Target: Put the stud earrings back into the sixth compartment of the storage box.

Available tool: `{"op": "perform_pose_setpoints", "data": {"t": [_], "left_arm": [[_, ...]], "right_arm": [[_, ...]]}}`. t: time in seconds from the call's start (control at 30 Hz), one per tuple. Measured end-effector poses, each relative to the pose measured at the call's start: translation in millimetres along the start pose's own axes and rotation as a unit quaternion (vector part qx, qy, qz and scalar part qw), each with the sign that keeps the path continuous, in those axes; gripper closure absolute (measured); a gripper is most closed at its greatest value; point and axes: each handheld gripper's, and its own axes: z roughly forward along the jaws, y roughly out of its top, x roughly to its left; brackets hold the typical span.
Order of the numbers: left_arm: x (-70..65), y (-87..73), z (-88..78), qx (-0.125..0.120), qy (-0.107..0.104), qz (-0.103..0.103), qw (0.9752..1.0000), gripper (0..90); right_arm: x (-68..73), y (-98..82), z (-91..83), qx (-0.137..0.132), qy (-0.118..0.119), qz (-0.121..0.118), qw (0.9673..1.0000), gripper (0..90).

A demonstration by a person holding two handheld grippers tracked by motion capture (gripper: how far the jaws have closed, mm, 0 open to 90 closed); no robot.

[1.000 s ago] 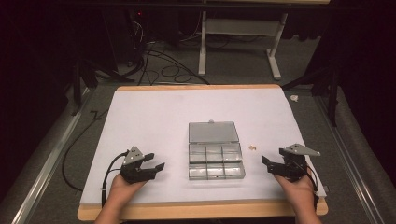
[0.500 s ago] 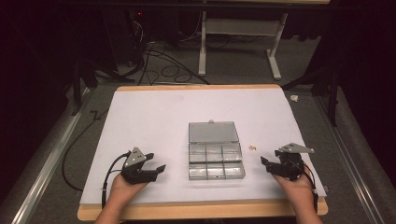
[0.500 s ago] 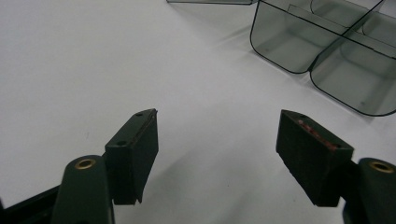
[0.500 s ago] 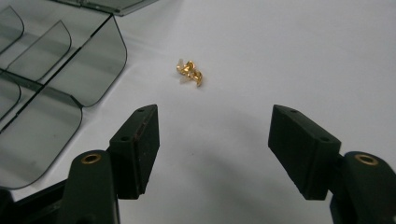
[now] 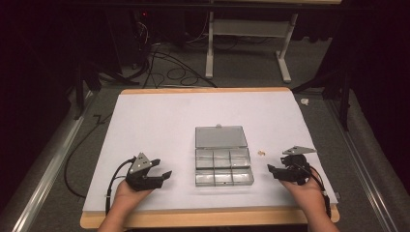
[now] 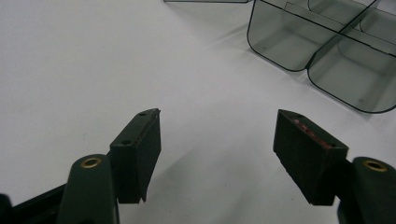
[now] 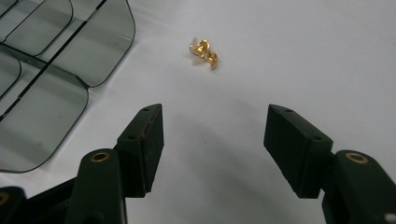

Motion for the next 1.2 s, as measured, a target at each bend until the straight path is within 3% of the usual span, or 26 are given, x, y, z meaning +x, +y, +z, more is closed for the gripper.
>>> {"op": "perform_pose_setpoints", "data": {"t": [0.3,0.6,0.77,1.2], "left_arm": [[-1.5,0.5,1.2,0.007,0.001,0.008,0.9999,32.7],[-2.3,0.7,1.6,0.009,0.002,0.011,0.9999,32.7],[-3.3,0.7,2.1,0.01,0.005,0.014,0.9998,32.7],[-4.1,0.7,1.6,0.01,0.003,0.021,0.9997,32.7]], "right_arm": [[-2.3,7.4,-3.5,0.053,0.011,-0.006,0.9985,40.7],[-7.5,10.9,-7.3,0.084,0.021,0.007,0.9962,42.4],[-9.6,15.2,-7.2,0.12,0.031,0.015,0.9921,44.5],[-6.4,31.0,-9.6,0.176,0.043,-0.013,0.9834,47.7]]}}
